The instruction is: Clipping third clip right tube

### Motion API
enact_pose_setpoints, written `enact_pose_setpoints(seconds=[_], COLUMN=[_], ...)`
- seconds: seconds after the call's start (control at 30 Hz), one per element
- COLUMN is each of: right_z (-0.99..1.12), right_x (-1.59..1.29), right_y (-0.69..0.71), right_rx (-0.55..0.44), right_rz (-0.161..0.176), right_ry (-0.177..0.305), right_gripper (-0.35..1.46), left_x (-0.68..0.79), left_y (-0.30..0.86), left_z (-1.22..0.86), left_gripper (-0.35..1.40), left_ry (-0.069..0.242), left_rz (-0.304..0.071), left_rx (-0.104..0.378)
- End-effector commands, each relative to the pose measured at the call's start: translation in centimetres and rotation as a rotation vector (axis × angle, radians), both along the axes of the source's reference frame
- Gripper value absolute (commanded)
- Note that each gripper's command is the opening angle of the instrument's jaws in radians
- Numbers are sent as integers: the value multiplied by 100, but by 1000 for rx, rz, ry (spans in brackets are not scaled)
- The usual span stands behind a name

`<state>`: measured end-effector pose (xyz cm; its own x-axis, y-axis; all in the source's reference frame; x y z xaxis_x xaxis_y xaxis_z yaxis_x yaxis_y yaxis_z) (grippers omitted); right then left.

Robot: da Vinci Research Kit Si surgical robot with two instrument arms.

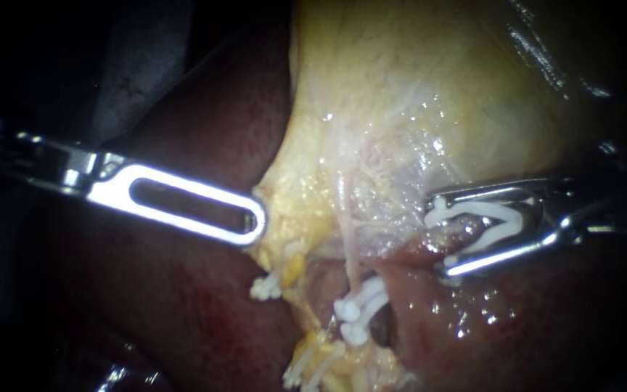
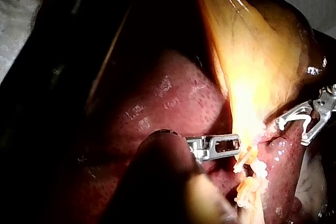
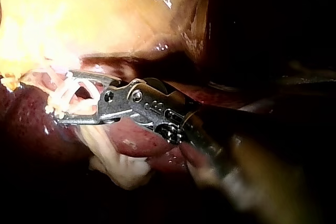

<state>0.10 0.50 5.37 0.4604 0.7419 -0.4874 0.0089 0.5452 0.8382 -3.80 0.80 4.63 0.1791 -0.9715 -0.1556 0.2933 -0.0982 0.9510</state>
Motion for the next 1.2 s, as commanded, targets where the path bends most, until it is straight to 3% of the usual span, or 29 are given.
enact_pose_setpoints(seconds=[0.03, 0.33, 1.2], right_z=[3, 19, 58], right_x=[3, 27, 56], right_y=[-3, -20, -19], right_rx=[1, 34, 43], right_rz=[-1, -13, -14], right_ry=[0, -5, -22], right_gripper=[54, 54, 54], left_x=[3, 11, 10], left_y=[2, 6, 1], left_z=[-1, -4, -10], left_gripper=[-35, -35, -35], left_ry=[2, 2, 4], left_rz=[-4, -13, -16], left_rx=[0, 2, 3])
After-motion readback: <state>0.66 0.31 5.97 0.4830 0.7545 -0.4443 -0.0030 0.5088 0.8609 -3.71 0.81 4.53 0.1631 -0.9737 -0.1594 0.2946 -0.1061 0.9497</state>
